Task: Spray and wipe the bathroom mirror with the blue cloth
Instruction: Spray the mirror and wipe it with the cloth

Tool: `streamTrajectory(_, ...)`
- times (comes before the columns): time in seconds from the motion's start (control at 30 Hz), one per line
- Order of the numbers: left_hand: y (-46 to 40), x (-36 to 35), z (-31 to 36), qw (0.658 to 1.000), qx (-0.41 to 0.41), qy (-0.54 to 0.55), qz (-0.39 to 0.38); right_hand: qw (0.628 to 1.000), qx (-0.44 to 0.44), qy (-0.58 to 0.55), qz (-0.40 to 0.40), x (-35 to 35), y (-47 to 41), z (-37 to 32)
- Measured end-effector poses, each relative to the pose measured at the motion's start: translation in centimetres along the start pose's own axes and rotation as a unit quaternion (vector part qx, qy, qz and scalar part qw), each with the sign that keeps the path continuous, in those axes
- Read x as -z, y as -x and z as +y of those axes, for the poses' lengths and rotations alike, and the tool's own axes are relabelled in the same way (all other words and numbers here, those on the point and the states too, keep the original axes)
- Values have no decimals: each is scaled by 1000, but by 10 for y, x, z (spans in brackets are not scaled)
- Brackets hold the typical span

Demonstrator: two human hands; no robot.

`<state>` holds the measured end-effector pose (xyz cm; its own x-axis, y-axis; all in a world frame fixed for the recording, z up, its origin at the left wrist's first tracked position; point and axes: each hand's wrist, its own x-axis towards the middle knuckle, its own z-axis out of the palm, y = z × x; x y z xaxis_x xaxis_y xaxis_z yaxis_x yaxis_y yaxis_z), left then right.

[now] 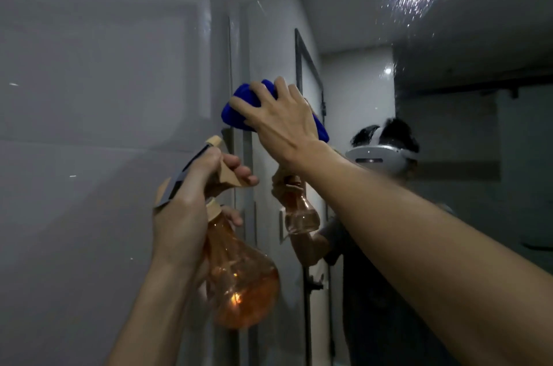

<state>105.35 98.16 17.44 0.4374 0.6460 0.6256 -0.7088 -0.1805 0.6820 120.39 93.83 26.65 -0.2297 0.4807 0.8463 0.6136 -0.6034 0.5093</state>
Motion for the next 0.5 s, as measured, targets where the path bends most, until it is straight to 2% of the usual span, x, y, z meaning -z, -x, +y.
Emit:
streamTrajectory(0.07, 7, -8, 11, 997, -75, -1, -15, 1000, -8, 15, 4, 4, -25, 13)
streamTrajectory(0.1, 8, -15, 21, 996, -85, -1, -21, 999, -16, 27, 6, 6, -39, 20)
streamTrajectory(0.27, -11, -35, 41, 994, -102, -40, -19, 997, -42, 61, 14, 23, -77, 53)
streamTrajectory(0.5, -7, -76, 34, 994, -91, -39, -56, 994, -93, 53, 39, 45, -52, 110)
